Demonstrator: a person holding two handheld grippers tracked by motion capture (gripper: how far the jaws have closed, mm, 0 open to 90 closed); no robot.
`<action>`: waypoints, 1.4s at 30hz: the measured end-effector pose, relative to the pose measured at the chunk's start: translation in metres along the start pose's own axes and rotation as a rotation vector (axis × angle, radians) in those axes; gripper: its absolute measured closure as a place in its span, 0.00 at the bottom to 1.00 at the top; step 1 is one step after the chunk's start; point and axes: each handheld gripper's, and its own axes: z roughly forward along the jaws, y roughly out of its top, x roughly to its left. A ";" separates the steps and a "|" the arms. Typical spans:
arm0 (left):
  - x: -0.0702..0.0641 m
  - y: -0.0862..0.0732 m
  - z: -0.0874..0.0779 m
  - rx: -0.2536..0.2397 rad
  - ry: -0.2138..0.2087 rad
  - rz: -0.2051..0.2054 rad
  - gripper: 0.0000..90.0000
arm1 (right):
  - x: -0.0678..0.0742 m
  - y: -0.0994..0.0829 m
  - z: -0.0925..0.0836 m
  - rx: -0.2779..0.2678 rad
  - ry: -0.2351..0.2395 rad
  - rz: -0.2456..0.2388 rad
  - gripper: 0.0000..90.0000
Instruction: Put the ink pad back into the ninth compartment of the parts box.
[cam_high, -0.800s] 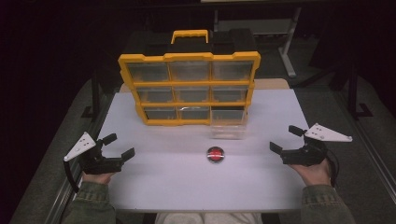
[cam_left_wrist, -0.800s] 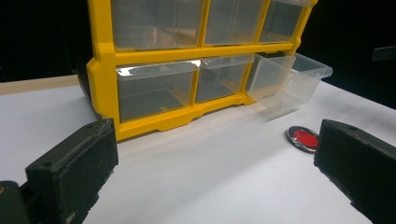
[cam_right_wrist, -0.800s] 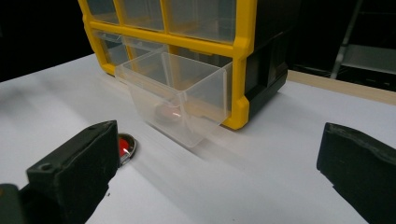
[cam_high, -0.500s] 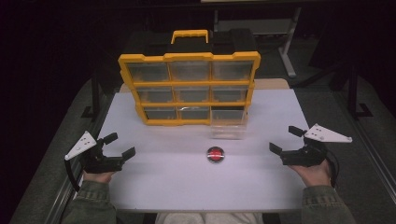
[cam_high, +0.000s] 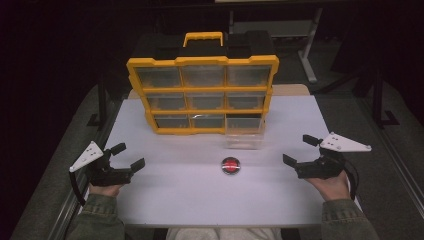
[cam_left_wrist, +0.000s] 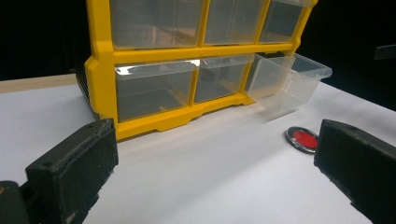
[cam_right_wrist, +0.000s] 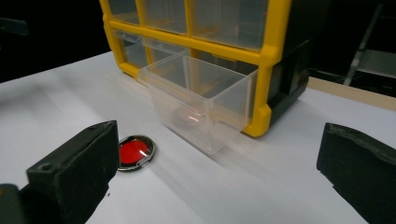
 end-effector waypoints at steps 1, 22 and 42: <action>0.000 0.000 0.000 0.000 0.000 -0.001 0.00 | 0.002 0.001 0.002 0.006 0.003 -0.007 0.00; 0.000 -0.001 0.000 -0.002 -0.004 -0.005 0.00 | 0.025 0.011 0.033 0.139 0.084 -0.061 0.00; 0.000 -0.001 0.001 -0.007 0.003 -0.002 0.00 | 0.047 0.012 0.059 0.213 0.166 -0.111 0.00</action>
